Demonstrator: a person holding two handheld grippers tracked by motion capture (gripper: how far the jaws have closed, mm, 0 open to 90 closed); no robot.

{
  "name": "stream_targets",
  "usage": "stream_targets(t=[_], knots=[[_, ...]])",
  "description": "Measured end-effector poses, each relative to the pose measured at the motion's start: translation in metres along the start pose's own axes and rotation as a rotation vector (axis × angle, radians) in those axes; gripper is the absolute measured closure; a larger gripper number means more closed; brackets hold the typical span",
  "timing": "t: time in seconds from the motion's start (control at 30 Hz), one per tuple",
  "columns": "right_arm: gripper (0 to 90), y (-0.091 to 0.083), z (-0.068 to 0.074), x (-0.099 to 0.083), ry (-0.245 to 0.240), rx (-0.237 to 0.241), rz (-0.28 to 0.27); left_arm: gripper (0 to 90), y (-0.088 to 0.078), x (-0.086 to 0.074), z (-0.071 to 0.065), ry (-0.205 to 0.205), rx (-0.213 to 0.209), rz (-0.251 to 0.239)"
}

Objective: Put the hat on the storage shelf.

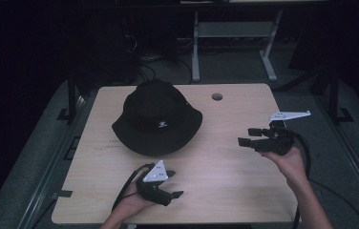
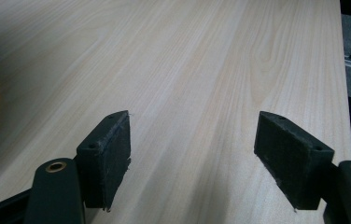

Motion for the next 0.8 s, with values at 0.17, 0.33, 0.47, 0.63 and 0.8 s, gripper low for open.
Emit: stream_targets(t=[0.17,0.33,0.47,0.63,0.8], knots=[[24.7,-0.003,-0.005,-0.013,0.020,-0.005,0.003,26.6,0.000,0.000,0.001,-0.002,0.002,0.000],[23.9,-0.004,-0.009,-0.026,0.031,-0.013,0.004,26.5,-0.001,-0.001,0.002,-0.003,0.004,0.001],[22.2,-0.006,-0.012,-0.037,0.045,-0.017,0.007,26.4,-0.002,-0.001,0.003,-0.003,0.007,0.004],[20.5,-0.008,-0.013,-0.046,0.045,-0.030,0.014,25.8,-0.002,-0.002,0.003,-0.011,0.009,0.003],[19.7,-0.012,-0.013,-0.053,0.030,-0.039,0.013,24.7,-0.002,-0.002,0.004,-0.013,0.014,0.008]])
Point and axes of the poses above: each handheld gripper's, and its own axes: y roughly forward along the jaws, x roughly out of its top, z roughly to its left, the point moved 10 cm from there along y, roughly forward along the jaws
